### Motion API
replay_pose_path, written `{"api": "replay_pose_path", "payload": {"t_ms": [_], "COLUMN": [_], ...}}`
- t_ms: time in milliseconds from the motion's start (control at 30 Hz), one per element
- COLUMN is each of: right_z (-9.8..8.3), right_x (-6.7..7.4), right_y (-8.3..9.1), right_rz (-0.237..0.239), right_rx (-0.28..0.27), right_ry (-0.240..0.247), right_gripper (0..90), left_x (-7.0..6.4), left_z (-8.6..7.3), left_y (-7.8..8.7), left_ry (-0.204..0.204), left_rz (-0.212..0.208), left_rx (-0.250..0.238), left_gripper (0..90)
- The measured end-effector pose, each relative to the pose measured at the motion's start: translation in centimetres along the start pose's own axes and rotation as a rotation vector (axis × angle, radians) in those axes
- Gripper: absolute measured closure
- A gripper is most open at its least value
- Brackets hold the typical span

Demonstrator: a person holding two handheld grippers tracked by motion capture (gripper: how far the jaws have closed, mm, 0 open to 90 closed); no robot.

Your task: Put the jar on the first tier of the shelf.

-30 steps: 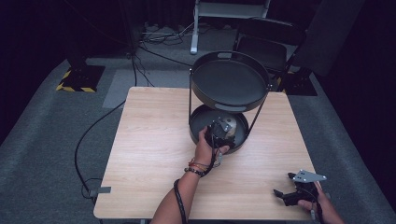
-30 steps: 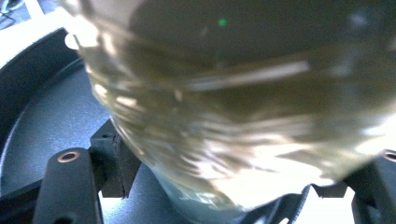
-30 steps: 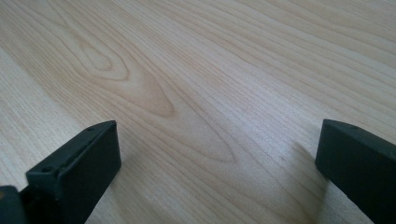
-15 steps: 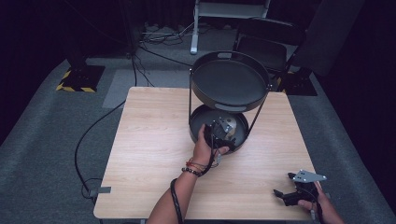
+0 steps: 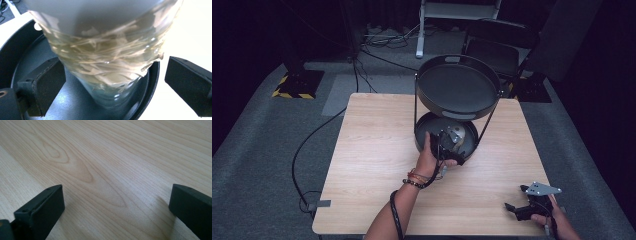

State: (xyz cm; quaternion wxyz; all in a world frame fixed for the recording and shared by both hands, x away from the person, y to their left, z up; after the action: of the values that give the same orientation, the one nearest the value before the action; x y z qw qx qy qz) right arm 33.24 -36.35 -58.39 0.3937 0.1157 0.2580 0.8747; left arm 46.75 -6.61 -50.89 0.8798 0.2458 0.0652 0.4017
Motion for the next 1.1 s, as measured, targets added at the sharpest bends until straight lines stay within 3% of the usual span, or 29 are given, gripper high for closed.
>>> {"api": "replay_pose_path", "payload": {"t_ms": [333, 533, 733, 1100], "right_z": [0.0, 0.0, 0.0, 0.0], "right_x": [0.0, 0.0, 0.0, 0.0], "right_y": [0.0, 0.0, 0.0, 0.0], "right_rz": [0.000, 0.000, 0.000, 0.000], "right_rx": [0.000, 0.000, 0.000, 0.000], "right_ry": [0.000, 0.000, 0.000, -0.001], "right_gripper": [0.0, 0.0, 0.0, 0.0], "left_x": [0.2, 0.3, 0.4, 0.5], "left_z": [0.2, 0.2, 0.5, 0.0], "left_y": [1.3, 2.1, 3.7, 6.0], "left_ry": [-0.065, -0.079, -0.110, -0.158], "left_rz": [0.007, 0.002, 0.010, 0.008], "left_rx": [0.004, -0.004, -0.031, -0.016], "left_gripper": [3.5, 3.5, 3.8, 3.0]}}
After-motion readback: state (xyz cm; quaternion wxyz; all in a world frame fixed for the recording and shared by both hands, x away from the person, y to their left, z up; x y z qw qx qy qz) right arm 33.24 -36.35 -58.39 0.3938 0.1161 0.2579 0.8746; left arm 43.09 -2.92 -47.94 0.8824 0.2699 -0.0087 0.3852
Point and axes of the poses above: each handheld gripper's, and its own axes: y roughly backward along the jaws, z roughly out of its top, x roughly to its left, the point moved 4 cm from there along -y, roughly forward along the jaws, and after that the axes turned 12 degrees about -x, right-handed, at the moved point
